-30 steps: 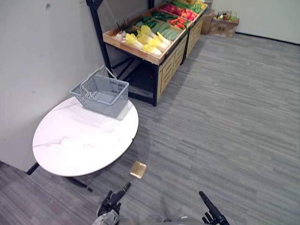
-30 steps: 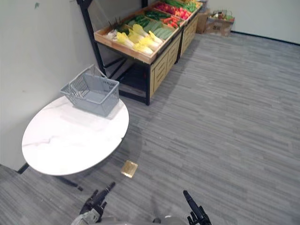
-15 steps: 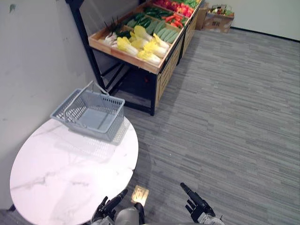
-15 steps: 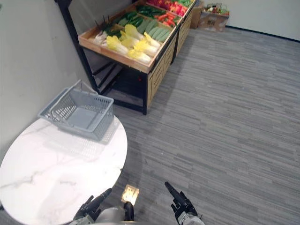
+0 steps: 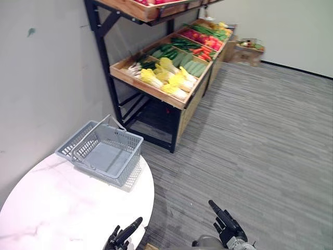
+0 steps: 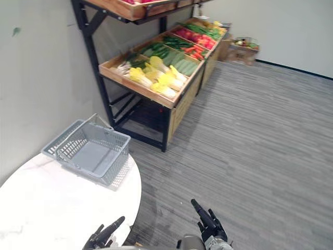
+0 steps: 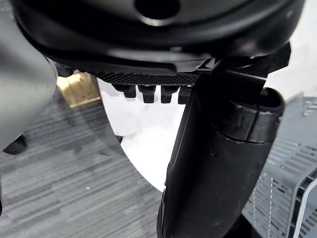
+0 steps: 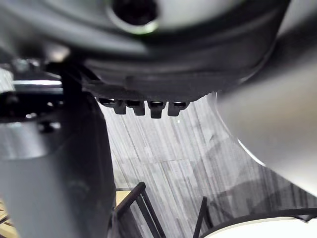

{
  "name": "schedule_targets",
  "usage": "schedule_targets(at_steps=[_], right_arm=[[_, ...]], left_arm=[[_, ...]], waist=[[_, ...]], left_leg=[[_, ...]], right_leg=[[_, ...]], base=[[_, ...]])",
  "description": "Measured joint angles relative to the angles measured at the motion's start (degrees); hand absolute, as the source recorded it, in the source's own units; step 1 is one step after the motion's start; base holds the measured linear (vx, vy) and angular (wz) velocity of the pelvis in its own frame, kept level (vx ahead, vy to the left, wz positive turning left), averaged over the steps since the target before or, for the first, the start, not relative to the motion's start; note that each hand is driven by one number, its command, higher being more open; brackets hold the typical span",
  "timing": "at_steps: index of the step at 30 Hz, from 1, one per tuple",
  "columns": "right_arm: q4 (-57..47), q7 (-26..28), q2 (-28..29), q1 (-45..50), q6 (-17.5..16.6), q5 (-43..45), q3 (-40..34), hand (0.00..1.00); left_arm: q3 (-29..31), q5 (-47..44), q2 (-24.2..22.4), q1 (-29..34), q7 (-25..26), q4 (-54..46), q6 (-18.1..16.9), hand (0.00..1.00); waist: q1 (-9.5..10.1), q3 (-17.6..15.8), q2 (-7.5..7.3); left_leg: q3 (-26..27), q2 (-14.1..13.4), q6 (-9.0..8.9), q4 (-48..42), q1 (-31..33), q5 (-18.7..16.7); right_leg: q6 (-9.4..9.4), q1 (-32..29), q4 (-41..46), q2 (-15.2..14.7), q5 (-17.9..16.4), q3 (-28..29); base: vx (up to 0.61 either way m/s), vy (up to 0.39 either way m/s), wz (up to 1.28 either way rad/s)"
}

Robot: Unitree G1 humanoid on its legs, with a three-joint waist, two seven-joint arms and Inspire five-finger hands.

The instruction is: Pick vegetable in the basket

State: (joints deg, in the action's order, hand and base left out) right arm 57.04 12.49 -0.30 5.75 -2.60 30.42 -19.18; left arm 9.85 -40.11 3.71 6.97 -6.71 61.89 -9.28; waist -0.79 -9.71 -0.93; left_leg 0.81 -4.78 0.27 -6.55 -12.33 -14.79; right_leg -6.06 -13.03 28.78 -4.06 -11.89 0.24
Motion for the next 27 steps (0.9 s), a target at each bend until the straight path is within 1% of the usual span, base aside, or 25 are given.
schedule_targets(at_steps=[1, 2, 3, 4, 5, 6, 7, 8, 9, 10, 11, 12, 13, 14, 15, 16, 17, 18, 19, 20, 21, 22, 23, 25, 27], right_arm=[[0.1, -0.3, 0.3, 1.5, -0.1, 0.0, 0.1, 0.0], [0.1, -0.3, 0.5, 2.5, -0.1, 0.1, 0.1, 0.0], [0.2, -0.4, -0.2, 2.9, 0.6, 1.2, 0.0, 0.0], [0.2, -0.6, -1.6, 2.8, 0.3, 0.7, 0.2, 0.0], [0.2, -1.0, -2.1, 2.3, -0.2, 0.6, 0.2, 0.0], [0.2, -1.2, -1.9, 1.9, -0.2, 0.4, 0.6, 0.0], [0.0, -0.9, -2.2, 1.7, -0.1, -1.6, 1.9, 0.0], [-0.1, -0.9, -2.2, 1.7, -0.2, -1.9, 2.4, 0.0], [0.0, -1.1, -1.9, 1.7, -0.3, -2.1, 2.7, 0.0], [0.0, -1.3, -1.5, 1.8, -0.4, -2.1, 2.9, 0.0], [0.0, -1.6, -1.3, 1.9, -0.4, -1.7, 2.9, 0.0], [0.0, -2.0, -1.1, 2.2, -0.4, -1.1, 2.8, 0.0], [0.0, -2.2, -0.7, 2.8, -0.4, -1.1, 2.4, 0.0], [0.0, -3.0, -0.6, 3.4, -0.5, -1.0, 2.2, 0.0], [-0.1, -3.1, -0.6, 3.4, -0.6, -1.0, 1.9, 0.0], [-1.5, -3.0, -0.3, 3.5, -0.9, -1.0, 0.9, 0.0], [-2.2, -3.0, 0.1, 3.7, -0.9, -0.8, 0.7, 0.0], [-2.6, -3.2, 1.6, 4.1, -1.4, 0.3, 0.0, 0.0], [-2.1, -4.0, 1.5, 4.3, -1.3, 1.3, -1.9, 0.0], [-2.1, -4.3, 1.6, 4.6, -1.4, 1.3, -2.4, 0.0], [-2.1, -4.5, 1.3, 4.6, -1.4, 1.3, -2.3, 0.0], [-1.9, -4.5, 0.5, 4.3, -1.3, 1.2, -2.0, 0.0], [-1.2, -4.5, 0.4, 3.6, -1.3, 1.2, -1.9, 0.0], [-0.9, -4.2, 0.4, 2.9, -1.3, 1.2, -1.4, 0.0], [-0.3, -4.2, 0.4, 2.5, -1.2, 1.1, -0.8, 0.0]], left_arm=[[2.2, -0.1, -0.6, 0.3, 0.0, -0.7, 0.0, 1.0], [3.3, -0.1, -0.9, 0.8, 0.1, -1.4, 0.0, 1.0], [5.4, -0.1, -2.2, 1.3, 0.2, -1.9, 0.0, 1.0], [6.5, 0.2, -3.5, 1.9, 0.4, -2.2, 0.0, 1.0], [7.1, 0.7, -4.6, 1.8, 0.1, -2.7, 0.0, 1.0], [7.4, 0.8, -4.9, 2.0, 0.1, -3.2, 0.0, 1.0], [7.5, 0.8, -5.1, 2.3, 0.0, -3.5, 0.1, 1.0], [7.5, 0.6, -5.2, 2.2, -0.1, -4.2, 0.4, 1.0], [7.5, 0.6, -5.1, 2.4, -1.2, -5.2, 0.9, 1.0], [7.5, 0.6, -5.1, 2.7, -1.8, -6.2, 1.1, 1.0], [7.5, 0.7, -5.0, 2.9, -2.3, -7.0, 1.1, 1.0], [7.4, 0.7, -4.9, 2.9, -2.5, -7.5, 1.1, 1.0], [7.3, 0.7, -4.8, 3.0, -2.6, -7.9, 1.2, 1.0], [6.8, 0.7, -4.5, 3.0, -2.6, -8.2, 1.2, 1.0], [6.2, 0.7, -4.2, 2.7, -2.6, -8.2, 1.4, 1.0], [6.0, 0.7, -4.2, 1.5, -2.8, -7.6, 2.0, 1.0], [5.3, 0.1, -3.9, 1.0, -2.6, -7.0, 1.9, 1.0], [3.9, 0.6, -2.4, -0.4, -2.5, -5.5, 1.9, 1.0], [1.4, 1.9, -2.8, -2.0, -2.4, -3.8, 3.2, 1.0], [-0.3, 2.6, -2.9, -2.2, -2.7, -3.8, 3.5, 1.0], [-2.7, 2.6, -3.4, -2.6, -3.1, -3.8, 3.7, 1.0], [-4.5, 2.6, -3.9, -3.1, -3.3, -3.9, 3.8, 1.0], [-5.3, 2.6, -3.9, -3.1, -3.2, -4.2, 3.8, 1.0], [-6.3, 2.6, -3.4, -3.2, -2.7, -4.2, 3.8, 1.0], [-6.3, 2.6, -2.8, -3.3, -1.9, -4.2, 4.5, 1.0]], waist=[[0.02, 0.0, -0.32], [0.02, 0.1, -0.84], [-0.13, 0.1, -0.54], [0.19, 0.3, 1.33], [0.56, 0.2, 2.45], [0.56, 0.2, 2.64], [0.57, 0.3, 2.69], [0.59, 0.4, 2.66], [0.71, 0.6, 2.12], [0.78, 0.8, 1.47], [0.83, 1.4, 0.89], [0.83, 2.1, 0.48], [0.75, 2.8, 0.14], [0.74, 3.7, -0.4], [0.57, 3.7, -0.37], [-0.32, 3.4, 0.93], [-1.11, 3.7, 1.37], [-1.82, 3.2, -0.52], [-2.87, 3.1, 0.56], [-2.97, 3.2, 0.65], [-2.96, 3.2, 1.41], [-2.82, 3.2, 2.05], [-2.58, 3.2, 2.03], [-2.48, 3.0, 1.55], [-2.42, 2.5, 1.06]], left_leg=[[-3.4, -0.4, -1.21, -0.4, -0.2, -1.3], [-4.9, -0.3, -2.05, -0.9, -0.3, -2.3], [-7.7, -1.3, -3.34, -2.0, -0.6, -3.9], [-8.5, -2.9, -3.91, -2.8, -0.4, -4.2], [-8.9, -4.2, -4.48, -3.3, -0.4, -4.0], [-8.9, -5.0, -5.27, -3.4, -0.6, -3.5], [-8.9, -6.3, -6.62, -3.2, -0.8, -1.6], [-8.9, -6.8, -6.55, -3.0, -0.8, -0.6], [-8.6, -7.0, -6.25, -2.5, -0.7, 1.9], [-8.0, -7.1, -6.4, -2.3, -0.3, 3.8], [-6.8, -7.1, -6.75, -2.1, 0.4, 5.7], [-5.1, -7.0, -7.82, -1.7, 1.0, 7.3], [-3.6, -7.0, -7.91, -1.5, 1.6, 8.6], [-1.0, -6.7, -7.48, -0.7, 2.3, 10.7], [0.6, -7.0, -7.2, -0.7, 2.6, 11.7], [3.3, -8.9, -6.99, -1.4, 3.7, 12.1], [5.0, -10.1, -7.0, -1.2, 4.3, 12.1], [9.8, -9.9, -7.15, -1.3, 4.8, 12.0], [15.4, -11.0, -7.18, -0.3, 5.4, 12.3], [17.3, -10.3, -7.46, 1.4, 5.2, 13.0], [19.5, -8.9, -7.17, 5.0, 4.5, 14.2], [19.5, -8.3, -7.42, 7.3, 4.2, 15.1], [19.5, -8.0, -7.43, 7.9, 4.2, 15.1], [19.6, -7.2, -7.46, 8.7, 4.0, 15.1], [20.2, -6.5, -8.2, 9.2, 3.3, 14.5]], right_leg=[[-1.14, 0.0, -6.7, 0.0, 2.3, 4.3], [-1.63, 0.3, -9.4, -0.1, 3.0, 6.9], [-0.93, 0.7, -7.5, 0.6, 7.2, 6.7], [0.01, 0.7, -5.6, 1.3, 4.9, 4.5], [1.14, 0.9, -2.9, 1.6, 2.3, 2.1], [1.78, 1.3, -1.7, 1.8, 1.2, 1.0], [2.9, 2.7, -0.2, 1.9, -0.1, -1.6], [3.08, 3.2, 0.2, 1.9, -0.2, -2.3], [3.17, 4.4, 0.2, 1.5, -0.3, -3.1], [3.18, 5.5, -0.2, 1.0, -0.3, -3.8], [3.2, 6.8, -0.8, 0.2, -0.3, -5.0], [3.21, 7.6, -1.2, -0.3, -0.3, -5.9], [3.25, 8.4, -1.2, -0.8, -0.3, -7.0], [3.55, 8.2, 1.1, -1.7, -0.1, -8.1], [4.79, 6.8, 4.8, -2.0, 0.7, -8.1], [4.35, 2.4, 8.8, -0.5, -1.9, -7.4], [4.59, 4.1, -1.2, 1.2, -3.4, -7.1], [5.24, 8.8, -15.8, 0.3, 6.0, -9.4], [5.79, 10.0, -15.9, 0.3, 7.1, -13.6], [5.8, 10.4, -15.9, 0.1, 7.1, -14.4], [5.76, 10.8, -15.9, -0.1, 7.0, -15.1], [5.37, 11.1, -16.0, -0.1, 6.7, -14.9], [4.94, 11.1, -16.1, 0.0, 6.4, -14.5], [4.84, 11.2, -16.8, -0.5, 6.4, -13.8], [4.28, 12.2, -18.6, -0.8, 6.7, -12.7]], base=[[0.29, -0.344, 1.48], [0.44, -0.494, 1.42], [0.4, -0.421, 1.08], [0.51, -0.478, 1.12], [0.34, -0.291, 0.77], [0.48, -0.411, 0.98], [0.38, -0.326, 0.85], [0.41, -0.351, 1.13], [0.3, -0.246, 0.98], [0.29, -0.228, 1.24], [0.28, -0.191, 1.19], [0.25, -0.15, 1.27], [0.28, -0.153, 1.34], [0.21, -0.11, 1.23], [0.13, -0.101, 1.41], [0.05, -0.098, 1.26], [0.07, -0.161, 1.82], [0.07, -0.148, 2.0], [0.08, -0.092, 1.92], [0.08, 0.021, 1.54], [0.12, 0.115, 1.12], [0.11, 0.11, 0.91], [0.05, 0.108, 0.45], [-0.02, 0.08, 0.0], [-0.07, 0.101, -0.12]])
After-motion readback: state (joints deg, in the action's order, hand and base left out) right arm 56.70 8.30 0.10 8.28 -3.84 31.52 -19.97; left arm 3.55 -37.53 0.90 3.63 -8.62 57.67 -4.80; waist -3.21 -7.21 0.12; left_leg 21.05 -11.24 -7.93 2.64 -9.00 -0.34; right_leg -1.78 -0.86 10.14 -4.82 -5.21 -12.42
